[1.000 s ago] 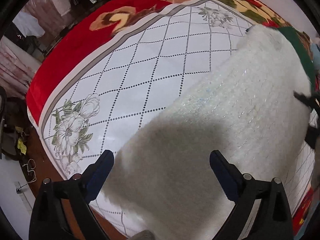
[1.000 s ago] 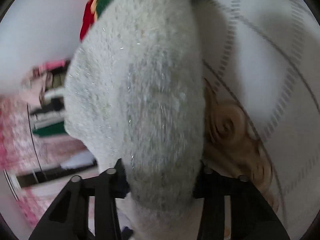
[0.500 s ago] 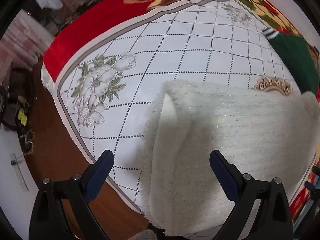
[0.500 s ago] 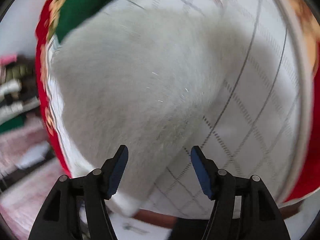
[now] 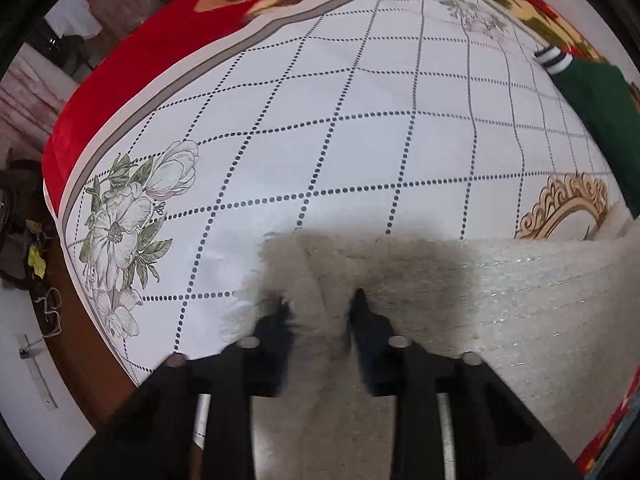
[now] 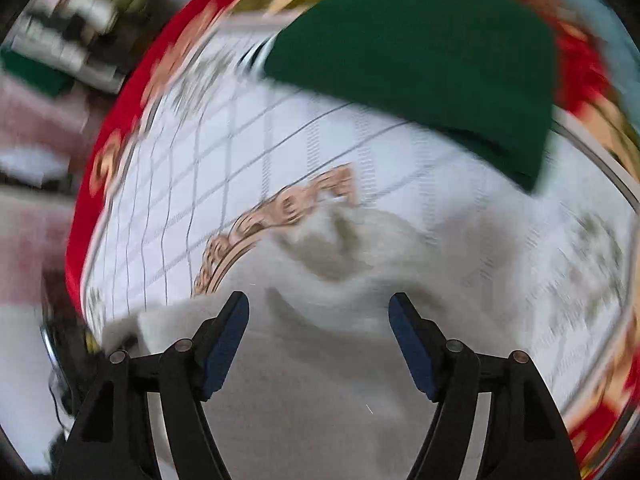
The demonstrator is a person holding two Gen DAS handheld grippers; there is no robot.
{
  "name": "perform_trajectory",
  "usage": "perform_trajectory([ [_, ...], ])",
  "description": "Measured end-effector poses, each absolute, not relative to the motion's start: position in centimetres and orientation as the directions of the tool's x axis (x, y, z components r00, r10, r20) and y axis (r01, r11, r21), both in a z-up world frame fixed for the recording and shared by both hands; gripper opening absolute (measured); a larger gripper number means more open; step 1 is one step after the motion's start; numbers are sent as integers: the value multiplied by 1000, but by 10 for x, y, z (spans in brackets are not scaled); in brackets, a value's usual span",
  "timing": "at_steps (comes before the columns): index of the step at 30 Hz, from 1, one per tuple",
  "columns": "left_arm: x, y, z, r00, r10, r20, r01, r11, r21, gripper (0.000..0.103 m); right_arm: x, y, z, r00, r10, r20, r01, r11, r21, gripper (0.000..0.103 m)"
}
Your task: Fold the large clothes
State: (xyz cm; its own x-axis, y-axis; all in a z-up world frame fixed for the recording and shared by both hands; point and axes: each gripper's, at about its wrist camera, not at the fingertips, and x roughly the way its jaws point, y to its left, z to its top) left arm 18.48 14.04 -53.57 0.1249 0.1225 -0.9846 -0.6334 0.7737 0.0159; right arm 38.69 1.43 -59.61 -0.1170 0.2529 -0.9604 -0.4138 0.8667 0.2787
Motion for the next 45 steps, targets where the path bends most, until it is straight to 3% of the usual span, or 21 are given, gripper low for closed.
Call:
perform_trajectory([
  [1,183,140,-534,130,125,-984,-639,769,13,17,386,21,-604,-145,217,-965,-448,855,260,56],
  [2,182,140,-533,134,127,-983,-640,768,12,16,385,26,-606,-135,196,-971,-474,848,237,3],
  [8,171,141,-538,125,140,-982,-647,762,26,15,398,40,-568,28,300,-954,-432,864,259,0],
  [10,171,144,-540,123,125,-984,-652,758,15,16,413,42,-567,66,326,-943,-400,875,274,0],
  [15,169,152,-523,134,82,-988,-685,728,-32,21,421,41,-593,-46,374,-926,-256,892,373,0],
  [19,164,149,-493,169,109,-980,-684,729,-37,33,385,18,-545,68,379,-923,-278,896,347,2],
  [20,163,149,-487,174,124,-977,-681,731,-29,40,375,9,-535,84,387,-918,-282,893,351,9],
  [21,164,147,-480,183,133,-974,-681,731,-28,60,368,1,-531,82,393,-916,-279,891,358,22],
  [22,163,149,-476,194,135,-972,-682,730,-34,82,361,-5,-532,60,397,-916,-271,889,368,29],
  [23,164,149,-472,203,138,-969,-682,730,-39,87,357,-6,-543,10,396,-918,-269,885,379,38],
  [26,174,139,-466,206,160,-965,-675,737,-22,91,358,6,-602,-133,331,-934,-275,893,355,38],
  [31,198,113,-463,217,186,-958,-625,781,10,92,378,45,-656,-51,250,-967,-339,906,252,38],
  [34,218,84,-460,228,150,-962,-571,821,-7,92,387,48,-681,-63,240,-969,-264,932,248,38],
  [37,243,52,-460,238,87,-967,-526,849,-53,92,398,35,-671,-115,301,-947,-185,930,319,38],
  [40,275,22,-469,240,44,-970,-470,879,-77,92,399,-9,-628,-78,465,-882,-98,877,471,38],
  [43,307,2,-489,215,60,-975,-426,904,-38,92,388,-71,-590,9,505,-863,-24,863,504,59],
  [45,322,-2,-512,167,115,-979,-418,908,35,92,376,-104,-580,28,503,-864,14,864,503,61],
])
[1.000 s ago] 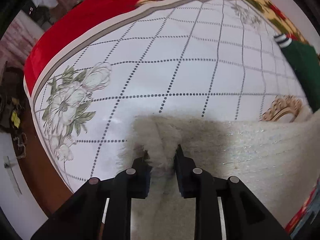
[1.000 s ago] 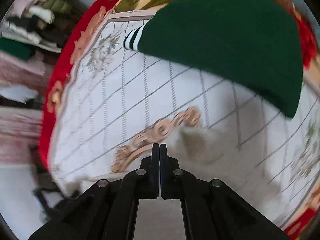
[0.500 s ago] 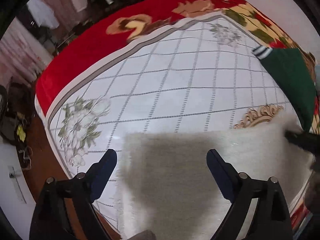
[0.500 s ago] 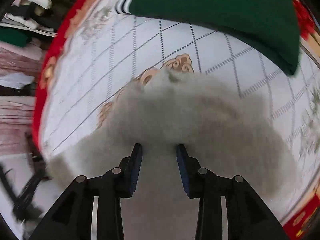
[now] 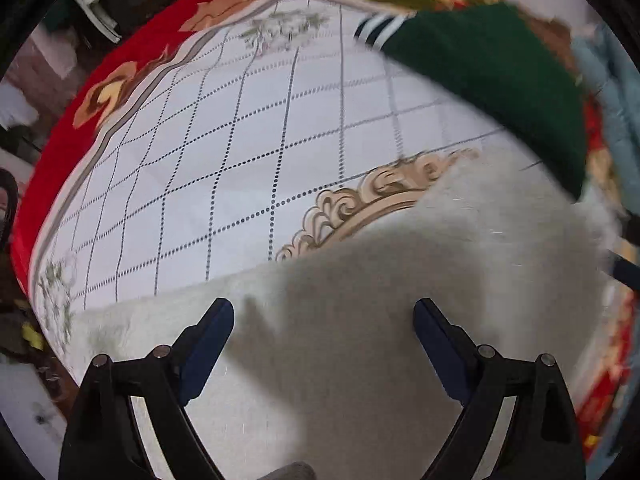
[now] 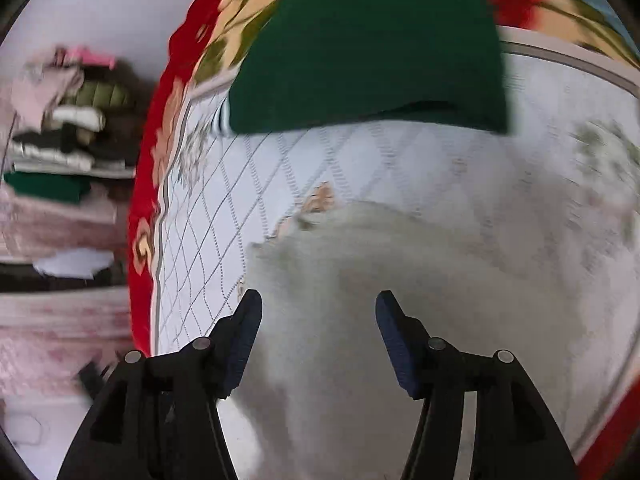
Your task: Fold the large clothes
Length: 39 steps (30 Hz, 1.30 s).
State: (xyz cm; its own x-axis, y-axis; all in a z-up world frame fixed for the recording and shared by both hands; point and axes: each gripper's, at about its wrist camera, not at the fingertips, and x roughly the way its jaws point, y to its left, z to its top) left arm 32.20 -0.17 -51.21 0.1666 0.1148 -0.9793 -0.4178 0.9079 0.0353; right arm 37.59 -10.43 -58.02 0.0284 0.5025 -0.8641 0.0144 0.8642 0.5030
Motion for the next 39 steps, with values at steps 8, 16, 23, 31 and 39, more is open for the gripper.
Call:
perform_trajectory([
  [8,332,26,-553,121,96,-988,-459,888,30,103,345,-141,-618,-63,494,-867,100,868,487,61],
  [16,327,27,-553,126,131,-983,-457,887,59,103,380,-75,-693,-138,392,-909,9,919,395,12],
  [23,310,28,-517,166,165,-972,-451,890,74,103,390,-76,-663,-147,388,-910,-1,920,392,14],
  [31,280,12,-515,148,162,-976,-468,880,75,103,354,-97,-601,-11,385,-923,-83,919,385,54],
  [39,281,9,-528,148,160,-976,-475,877,71,103,317,-222,-656,12,462,-887,228,862,453,93],
])
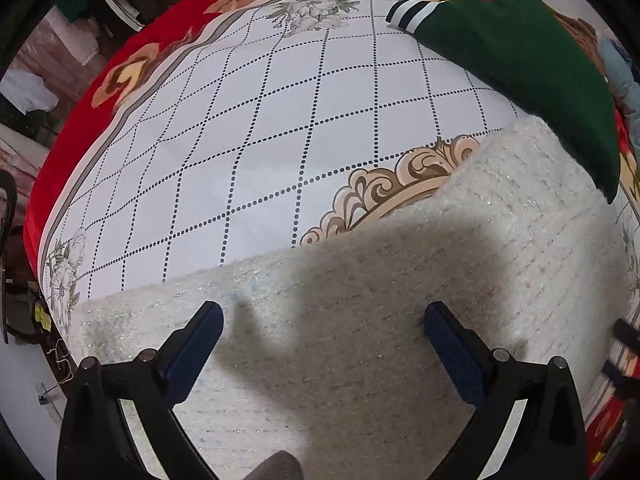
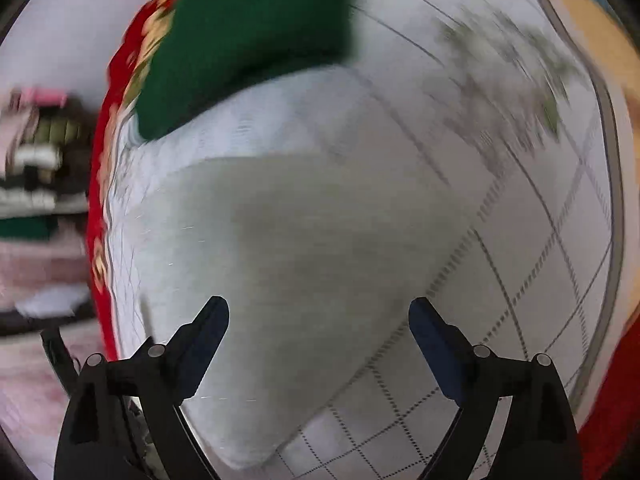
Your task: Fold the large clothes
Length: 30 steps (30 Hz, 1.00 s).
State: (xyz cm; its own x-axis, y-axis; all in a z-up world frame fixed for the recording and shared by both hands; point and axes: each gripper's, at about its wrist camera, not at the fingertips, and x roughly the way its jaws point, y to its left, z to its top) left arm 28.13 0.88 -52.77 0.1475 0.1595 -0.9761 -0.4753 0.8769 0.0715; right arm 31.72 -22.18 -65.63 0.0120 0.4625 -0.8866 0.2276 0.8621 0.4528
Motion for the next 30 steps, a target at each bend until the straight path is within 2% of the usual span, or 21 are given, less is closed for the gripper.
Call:
perform_trajectory([
  [3,283,10,-529,149,164,-975,-468,880,77,103,320,-227,-699,2,602,-798,292,763,577,94],
  [4,283,10,-529,149,164,-975,-465,882,77,103,322,-227,-708,6,627,-779,308,740,598,98],
  [5,283,9,-530,149,165,-975,-461,884,79,103,325,-225,-714,30,657,-753,308,711,632,103],
  [8,285,9,-535,148,168,-975,-450,889,85,103,335,-221,-714,109,690,-716,277,671,688,103],
  [9,286,8,-536,149,171,-974,-447,890,88,103,338,-217,-714,114,720,-685,258,644,720,94],
  [10,286,7,-537,147,181,-972,-440,892,99,103,339,-214,-715,114,750,-652,254,612,749,75],
  [11,287,7,-537,146,192,-970,-433,894,112,103,339,-208,-720,77,767,-637,273,599,753,47],
  [13,288,7,-537,146,194,-970,-425,898,116,103,335,-207,-715,108,768,-631,270,588,762,39],
  [15,287,6,-534,146,185,-972,-416,903,110,103,323,-218,-708,154,785,-600,321,534,782,23],
  [17,285,1,-524,163,138,-977,-400,914,63,103,301,-242,-687,220,779,-587,359,495,791,20],
  [20,281,-19,-508,198,73,-978,-350,937,-1,103,269,-265,-661,253,745,-617,360,520,775,20],
  [22,280,-39,-513,188,37,-982,-310,950,-23,103,246,-285,-661,253,747,-615,377,509,774,27],
  [23,280,-46,-519,174,37,-984,-300,954,-17,103,238,-294,-668,242,749,-617,391,507,768,40],
  [24,281,-52,-529,158,42,-987,-294,956,-7,103,233,-299,-676,233,755,-613,403,498,768,61],
  [26,283,-57,-543,142,47,-989,-289,957,4,103,227,-308,-699,253,798,-547,413,422,807,82],
  [30,288,-54,-548,157,40,-987,-278,960,-5,103,237,-277,-734,223,841,-493,396,384,834,84],
])
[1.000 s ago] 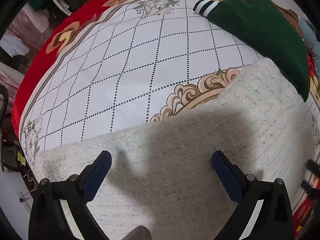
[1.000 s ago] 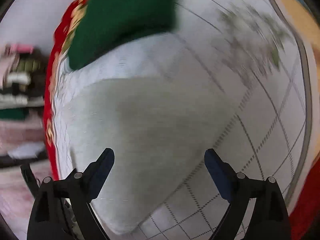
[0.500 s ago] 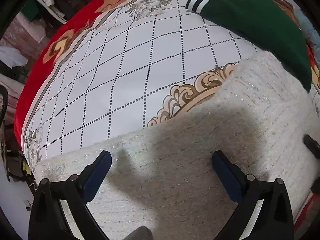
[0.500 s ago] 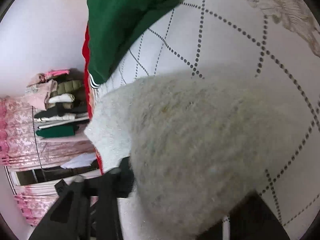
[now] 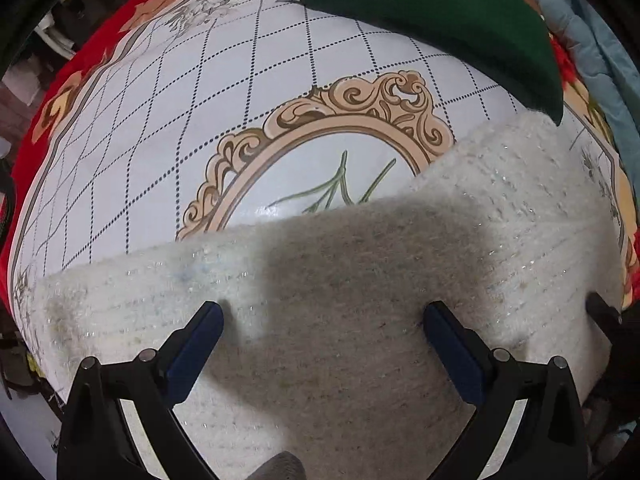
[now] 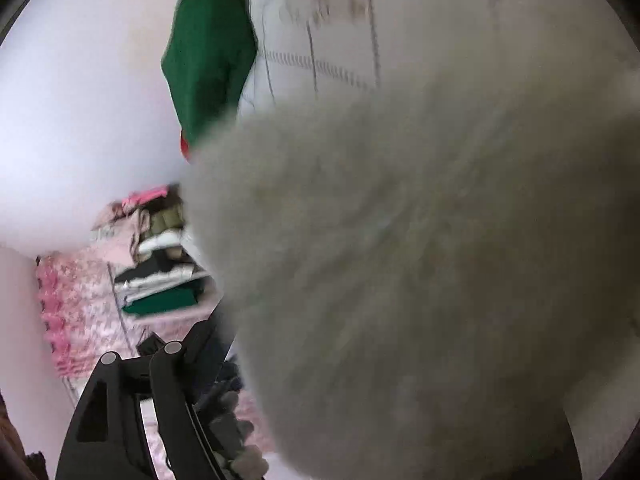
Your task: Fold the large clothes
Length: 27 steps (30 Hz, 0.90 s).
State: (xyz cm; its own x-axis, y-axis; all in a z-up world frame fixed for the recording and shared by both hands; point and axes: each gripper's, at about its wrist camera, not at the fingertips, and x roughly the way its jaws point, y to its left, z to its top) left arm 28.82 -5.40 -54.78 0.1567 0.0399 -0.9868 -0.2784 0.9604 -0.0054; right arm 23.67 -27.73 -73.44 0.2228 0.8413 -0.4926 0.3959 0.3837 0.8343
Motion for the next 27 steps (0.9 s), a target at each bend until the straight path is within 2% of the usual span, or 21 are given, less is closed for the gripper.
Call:
perform_trajectory([
  [2,290,-54,-549,162,44,-986,-259,966,1,103,242,-267,-730,241,837,-492,348,398,849,94],
  [4,292,-55,-551,169,58,-984,-244,970,15,103,248,-252,-723,236,832,-502,305,427,851,93],
  [5,294,-54,-551,170,67,-983,-246,969,24,103,249,-247,-721,235,825,-514,301,441,846,78],
  [6,296,-53,-552,173,70,-982,-250,968,25,103,251,-243,-721,235,811,-537,308,461,832,53],
  [9,304,-54,-555,168,45,-985,-265,964,-1,103,249,-244,-711,273,791,-548,332,457,825,33],
  [11,316,-65,-554,179,21,-984,-253,967,-26,103,246,-246,-688,299,769,-565,313,480,820,27],
  [15,351,-106,-556,208,-72,-975,-139,985,-103,103,244,-259,-639,368,701,-611,259,554,791,24],
  [18,371,-116,-553,201,-172,-965,-139,970,-202,103,248,-273,-605,422,617,-665,229,637,736,22],
  [22,354,-70,-508,288,-178,-941,-286,922,-262,103,256,-264,-558,445,539,-715,115,757,643,21],
  [27,280,21,-452,336,-47,-941,-513,828,-224,103,248,-196,-505,415,494,-764,-126,863,490,21],
])
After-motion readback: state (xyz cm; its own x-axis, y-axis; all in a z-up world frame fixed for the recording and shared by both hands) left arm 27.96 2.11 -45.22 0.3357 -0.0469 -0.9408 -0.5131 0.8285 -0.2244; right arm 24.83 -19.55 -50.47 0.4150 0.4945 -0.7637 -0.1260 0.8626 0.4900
